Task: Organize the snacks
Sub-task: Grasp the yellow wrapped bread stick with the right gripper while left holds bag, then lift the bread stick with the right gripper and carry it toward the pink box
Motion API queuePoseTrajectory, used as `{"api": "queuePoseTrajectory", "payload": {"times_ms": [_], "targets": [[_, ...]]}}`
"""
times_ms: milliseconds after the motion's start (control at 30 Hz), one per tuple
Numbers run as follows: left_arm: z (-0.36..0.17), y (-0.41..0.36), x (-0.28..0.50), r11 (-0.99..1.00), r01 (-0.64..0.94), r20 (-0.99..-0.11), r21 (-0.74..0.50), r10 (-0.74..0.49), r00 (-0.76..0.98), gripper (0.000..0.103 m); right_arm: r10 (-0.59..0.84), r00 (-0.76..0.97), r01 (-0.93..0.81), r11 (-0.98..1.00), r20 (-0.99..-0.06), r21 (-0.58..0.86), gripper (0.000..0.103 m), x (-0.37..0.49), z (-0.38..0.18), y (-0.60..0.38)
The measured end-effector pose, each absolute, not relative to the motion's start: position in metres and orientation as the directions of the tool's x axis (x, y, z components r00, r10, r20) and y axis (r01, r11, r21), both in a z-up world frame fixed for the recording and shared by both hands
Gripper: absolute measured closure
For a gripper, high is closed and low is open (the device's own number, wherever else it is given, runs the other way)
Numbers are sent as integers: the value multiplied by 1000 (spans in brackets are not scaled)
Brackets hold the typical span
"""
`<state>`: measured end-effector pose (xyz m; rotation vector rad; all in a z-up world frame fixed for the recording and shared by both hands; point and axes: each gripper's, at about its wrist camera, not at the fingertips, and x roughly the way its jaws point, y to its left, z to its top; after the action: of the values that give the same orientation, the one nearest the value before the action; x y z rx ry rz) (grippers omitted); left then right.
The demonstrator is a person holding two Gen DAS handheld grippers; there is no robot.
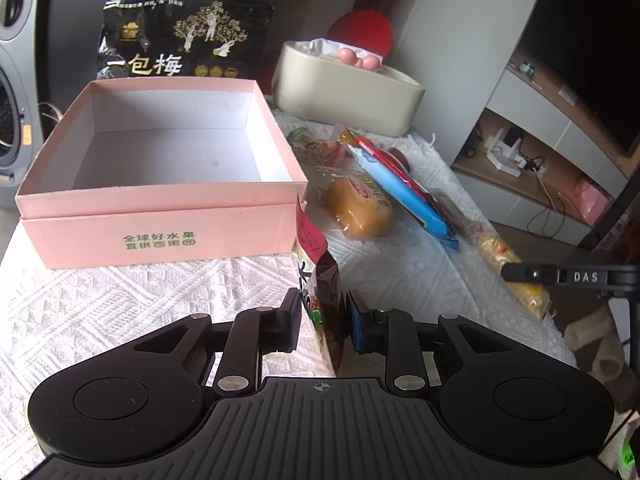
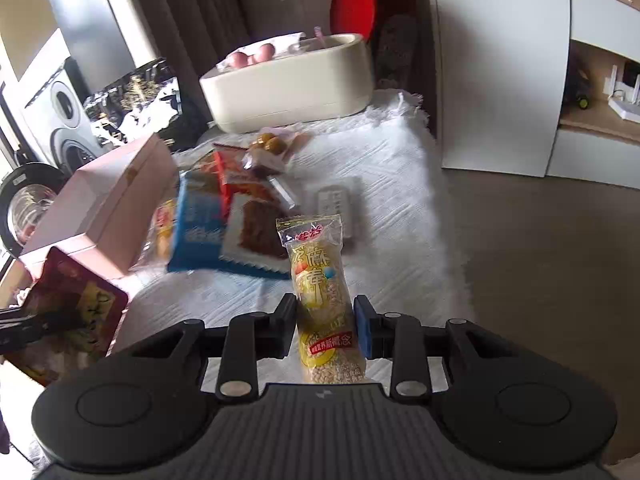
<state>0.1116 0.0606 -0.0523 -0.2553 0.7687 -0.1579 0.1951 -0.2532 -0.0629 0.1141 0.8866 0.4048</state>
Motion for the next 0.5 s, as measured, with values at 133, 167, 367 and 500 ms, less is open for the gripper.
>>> {"api": "queuePoseTrajectory", "payload": {"times_ms": [133,167,367,500], "targets": [[-48,60,102,953,65,-651,-297,-252,716,76,448,528,-349,889,-722,297,73,169,-72,-220],[-47,60,99,953,67,-649,-296,-253,718,76,451,526,-358,887,-721,293,73,165,-74,-211],[-44,63,89,959,58,-641,-277,-230,732,76,379,573,-418,898,-726,139,71,151,-79,-168],[-40,54,86,966,85,-632,-246,-226,741,76,349,600,-444,894,-720,64,69,140,-79,-159]]}}
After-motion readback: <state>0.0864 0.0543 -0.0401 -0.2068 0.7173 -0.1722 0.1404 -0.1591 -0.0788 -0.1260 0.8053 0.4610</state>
